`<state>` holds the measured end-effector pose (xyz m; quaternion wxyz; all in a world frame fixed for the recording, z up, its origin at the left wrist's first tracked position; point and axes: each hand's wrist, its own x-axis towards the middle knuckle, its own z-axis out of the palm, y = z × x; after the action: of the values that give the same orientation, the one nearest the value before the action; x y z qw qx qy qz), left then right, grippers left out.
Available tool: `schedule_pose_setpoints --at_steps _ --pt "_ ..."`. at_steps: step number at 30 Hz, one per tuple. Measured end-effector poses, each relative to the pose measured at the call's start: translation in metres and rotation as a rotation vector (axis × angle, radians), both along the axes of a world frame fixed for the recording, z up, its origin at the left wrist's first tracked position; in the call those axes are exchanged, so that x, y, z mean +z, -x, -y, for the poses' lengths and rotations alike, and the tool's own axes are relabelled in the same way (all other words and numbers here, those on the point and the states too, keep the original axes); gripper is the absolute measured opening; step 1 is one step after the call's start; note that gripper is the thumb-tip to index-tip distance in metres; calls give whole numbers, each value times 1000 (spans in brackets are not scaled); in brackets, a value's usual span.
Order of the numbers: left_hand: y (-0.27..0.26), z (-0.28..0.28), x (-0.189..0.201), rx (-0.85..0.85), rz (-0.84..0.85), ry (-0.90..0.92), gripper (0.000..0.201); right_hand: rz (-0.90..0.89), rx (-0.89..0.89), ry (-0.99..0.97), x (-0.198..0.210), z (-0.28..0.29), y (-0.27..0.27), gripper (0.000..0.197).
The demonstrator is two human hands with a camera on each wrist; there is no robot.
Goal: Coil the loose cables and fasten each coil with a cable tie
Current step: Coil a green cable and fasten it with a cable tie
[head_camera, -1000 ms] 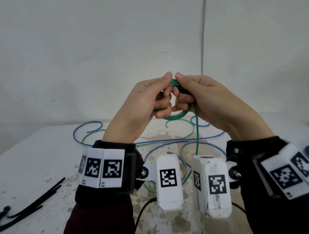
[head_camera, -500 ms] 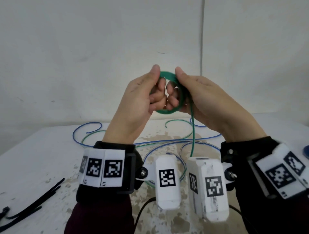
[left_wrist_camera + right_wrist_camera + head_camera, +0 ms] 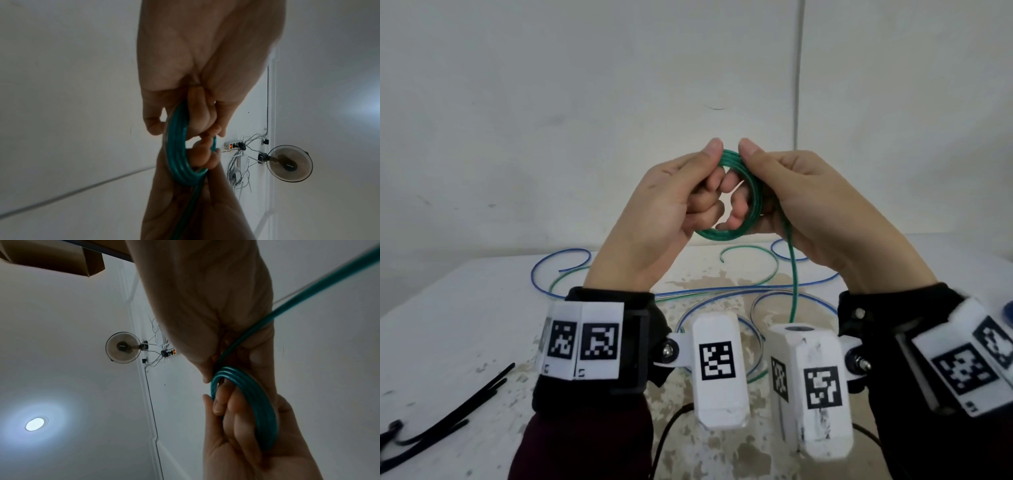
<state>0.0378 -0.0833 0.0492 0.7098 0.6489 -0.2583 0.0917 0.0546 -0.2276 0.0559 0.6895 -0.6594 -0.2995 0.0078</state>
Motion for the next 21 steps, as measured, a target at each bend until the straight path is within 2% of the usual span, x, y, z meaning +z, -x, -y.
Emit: schedule_pose_setpoints --at_steps 6,10,13,17,21 --pt "-3 7 0 -4 0 117 40 -38 44 -37 1 5 -1 44" --pt "0 2 1 -70 -92 -45 37 11 12 60 -1 3 0 43" --pt "1 -5 0 0 -34 -126 37 0 -17 42 -3 -2 0 41" --pt "0 -8 2 73 43 8 37 -3 4 -13 -2 0 -4 40" --pt "-2 -6 3 64 21 132 38 0 81 -16 -2 7 -5 40"
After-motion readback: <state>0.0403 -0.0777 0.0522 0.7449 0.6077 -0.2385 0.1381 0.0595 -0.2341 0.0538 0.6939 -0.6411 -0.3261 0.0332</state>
